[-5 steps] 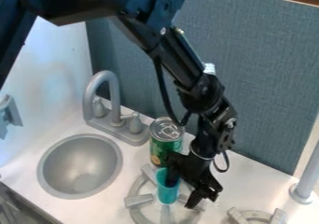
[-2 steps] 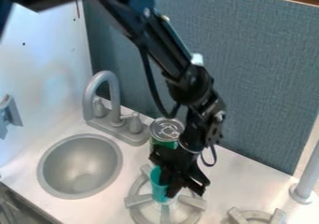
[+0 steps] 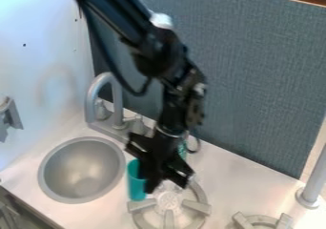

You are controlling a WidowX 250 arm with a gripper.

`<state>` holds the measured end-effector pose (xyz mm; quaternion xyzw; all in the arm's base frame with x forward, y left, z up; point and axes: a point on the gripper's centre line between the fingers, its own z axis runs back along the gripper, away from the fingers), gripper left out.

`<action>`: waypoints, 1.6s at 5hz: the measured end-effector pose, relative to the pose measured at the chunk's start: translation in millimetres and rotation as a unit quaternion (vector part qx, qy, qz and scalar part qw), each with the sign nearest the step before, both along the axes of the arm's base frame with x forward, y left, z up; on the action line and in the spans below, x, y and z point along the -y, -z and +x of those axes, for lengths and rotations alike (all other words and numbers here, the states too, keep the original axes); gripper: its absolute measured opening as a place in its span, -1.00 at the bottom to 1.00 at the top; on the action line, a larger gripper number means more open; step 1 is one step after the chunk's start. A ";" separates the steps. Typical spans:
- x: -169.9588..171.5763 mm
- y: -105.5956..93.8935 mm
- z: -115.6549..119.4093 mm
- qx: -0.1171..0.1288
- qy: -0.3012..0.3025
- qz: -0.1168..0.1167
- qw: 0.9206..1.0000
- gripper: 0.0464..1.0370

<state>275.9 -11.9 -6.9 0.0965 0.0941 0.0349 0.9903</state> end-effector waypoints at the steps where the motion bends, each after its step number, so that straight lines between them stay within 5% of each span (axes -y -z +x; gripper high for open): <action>1: -43.7 10.0 -20.2 -0.025 -0.059 -0.006 0.998 -0.85; 2: -71.4 30.6 -33.8 -0.035 -0.069 -0.019 0.997 -0.85; 4: -73.3 62.5 -31.4 -0.018 -0.036 -0.084 0.996 -0.85; 6: -44.0 63.8 -6.5 0.029 0.014 -0.064 0.997 -0.85; 8: -50.0 77.5 -5.9 0.017 -0.015 -0.019 1.000 -0.85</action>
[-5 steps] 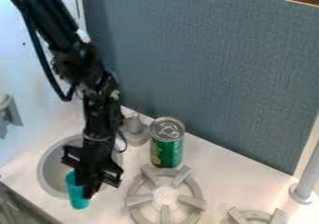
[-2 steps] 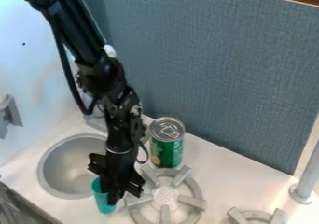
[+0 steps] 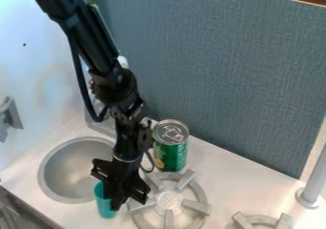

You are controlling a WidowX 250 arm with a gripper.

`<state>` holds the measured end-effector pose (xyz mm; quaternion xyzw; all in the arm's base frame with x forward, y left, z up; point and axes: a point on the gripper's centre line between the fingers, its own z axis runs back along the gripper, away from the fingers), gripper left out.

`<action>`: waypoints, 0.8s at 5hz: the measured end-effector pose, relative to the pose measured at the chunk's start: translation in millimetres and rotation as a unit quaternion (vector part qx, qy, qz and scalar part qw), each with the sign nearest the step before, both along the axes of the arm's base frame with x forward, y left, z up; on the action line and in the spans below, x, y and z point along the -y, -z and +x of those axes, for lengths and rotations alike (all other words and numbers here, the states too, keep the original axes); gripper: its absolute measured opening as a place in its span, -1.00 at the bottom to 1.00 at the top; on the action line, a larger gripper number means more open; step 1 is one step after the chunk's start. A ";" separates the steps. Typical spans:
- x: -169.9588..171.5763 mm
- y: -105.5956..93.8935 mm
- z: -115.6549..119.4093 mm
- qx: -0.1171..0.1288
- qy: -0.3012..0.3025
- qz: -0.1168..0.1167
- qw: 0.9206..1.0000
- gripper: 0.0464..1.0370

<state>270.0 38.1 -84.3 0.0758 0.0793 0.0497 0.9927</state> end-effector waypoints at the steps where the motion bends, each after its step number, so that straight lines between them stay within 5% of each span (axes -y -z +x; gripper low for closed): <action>1: -0.2 1.4 -3.7 -0.002 -0.009 -0.002 1.000 -0.78; 2: 4.4 -4.8 -8.7 0.019 -0.040 -0.027 0.999 -0.32; 3: 9.4 -54.3 -2.4 0.087 -0.050 -0.006 0.995 0.31; 4: 26.8 -87.3 -1.4 0.113 -0.027 0.034 0.993 0.84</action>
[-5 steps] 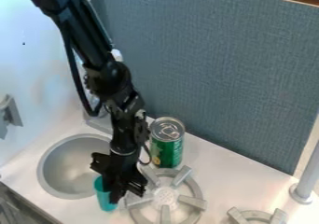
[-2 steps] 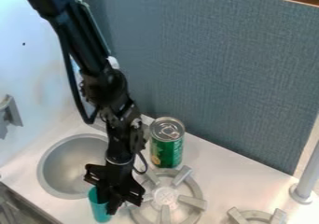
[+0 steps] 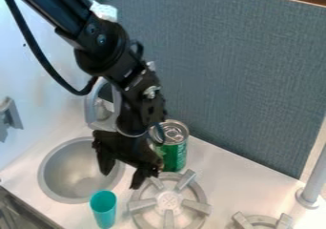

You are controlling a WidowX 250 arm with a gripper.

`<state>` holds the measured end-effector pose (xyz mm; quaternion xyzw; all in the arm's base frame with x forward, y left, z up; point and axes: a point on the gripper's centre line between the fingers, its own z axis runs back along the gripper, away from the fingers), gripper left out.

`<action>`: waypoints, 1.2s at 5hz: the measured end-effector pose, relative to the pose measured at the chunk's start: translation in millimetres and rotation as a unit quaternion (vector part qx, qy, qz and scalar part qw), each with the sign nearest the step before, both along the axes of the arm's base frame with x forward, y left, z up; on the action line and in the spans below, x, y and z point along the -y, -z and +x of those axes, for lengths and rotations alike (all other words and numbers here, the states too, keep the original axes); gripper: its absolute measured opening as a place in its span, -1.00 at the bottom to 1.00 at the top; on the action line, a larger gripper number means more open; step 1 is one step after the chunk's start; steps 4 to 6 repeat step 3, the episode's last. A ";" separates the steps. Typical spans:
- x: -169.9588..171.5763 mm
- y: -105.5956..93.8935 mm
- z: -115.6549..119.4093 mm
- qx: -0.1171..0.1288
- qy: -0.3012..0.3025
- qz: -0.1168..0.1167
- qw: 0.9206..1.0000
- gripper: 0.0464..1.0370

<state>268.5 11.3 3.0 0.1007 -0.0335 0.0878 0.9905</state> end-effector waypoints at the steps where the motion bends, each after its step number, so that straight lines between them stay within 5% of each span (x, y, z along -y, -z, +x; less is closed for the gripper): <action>1: 22.9 -5.4 7.0 -0.015 0.030 -0.010 0.999 0.93; 3: 109.1 14.7 7.8 -0.057 0.145 -0.082 0.984 0.93; 6: 109.1 14.7 7.8 -0.057 0.145 -0.082 0.984 0.93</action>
